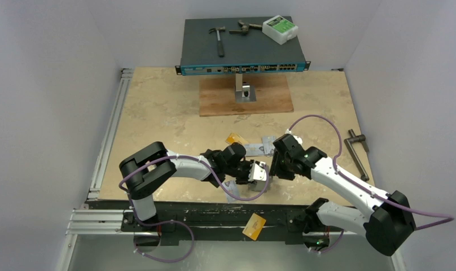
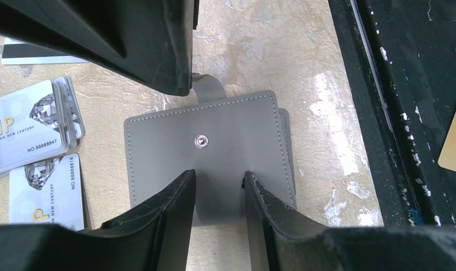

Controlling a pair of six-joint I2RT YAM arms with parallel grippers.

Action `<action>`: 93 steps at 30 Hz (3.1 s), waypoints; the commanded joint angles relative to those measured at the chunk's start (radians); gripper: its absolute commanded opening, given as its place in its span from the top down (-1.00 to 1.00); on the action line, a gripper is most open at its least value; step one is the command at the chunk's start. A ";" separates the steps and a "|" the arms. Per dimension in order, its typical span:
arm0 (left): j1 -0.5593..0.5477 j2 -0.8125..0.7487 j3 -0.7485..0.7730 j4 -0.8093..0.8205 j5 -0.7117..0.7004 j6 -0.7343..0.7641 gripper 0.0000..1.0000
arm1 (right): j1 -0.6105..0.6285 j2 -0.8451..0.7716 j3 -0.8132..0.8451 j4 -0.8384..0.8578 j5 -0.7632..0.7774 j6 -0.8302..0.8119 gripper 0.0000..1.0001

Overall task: Put the credit cards into the card holder
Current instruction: Close the card holder at the center of the board.

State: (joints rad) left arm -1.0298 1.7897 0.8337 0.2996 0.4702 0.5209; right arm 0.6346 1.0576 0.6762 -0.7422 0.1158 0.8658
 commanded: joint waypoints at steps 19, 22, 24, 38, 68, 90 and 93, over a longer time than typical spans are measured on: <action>0.010 0.040 -0.028 -0.035 -0.033 0.056 0.39 | -0.001 0.195 0.103 0.010 0.015 -0.060 0.45; 0.010 0.040 -0.027 -0.034 -0.034 0.057 0.40 | -0.002 0.196 0.103 0.004 0.016 -0.059 0.54; 0.009 0.038 -0.028 -0.036 -0.035 0.059 0.41 | -0.002 0.195 0.103 -0.005 0.022 -0.062 0.60; 0.010 0.035 -0.030 -0.034 -0.033 0.060 0.46 | -0.002 0.148 0.044 -0.009 0.034 -0.025 1.00; 0.008 0.035 -0.022 -0.051 -0.024 0.066 0.49 | -0.002 0.197 0.017 0.181 -0.081 -0.033 1.00; 0.008 0.031 -0.019 -0.058 -0.018 0.068 0.51 | 0.001 0.314 0.038 0.239 -0.110 -0.076 1.00; 0.008 0.031 -0.019 -0.059 -0.018 0.068 0.51 | 0.009 0.341 0.037 0.242 -0.112 -0.079 1.00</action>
State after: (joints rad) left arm -1.0298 1.7939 0.8280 0.3134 0.4870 0.5625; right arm 0.6334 1.3514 0.7086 -0.5522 0.0296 0.7994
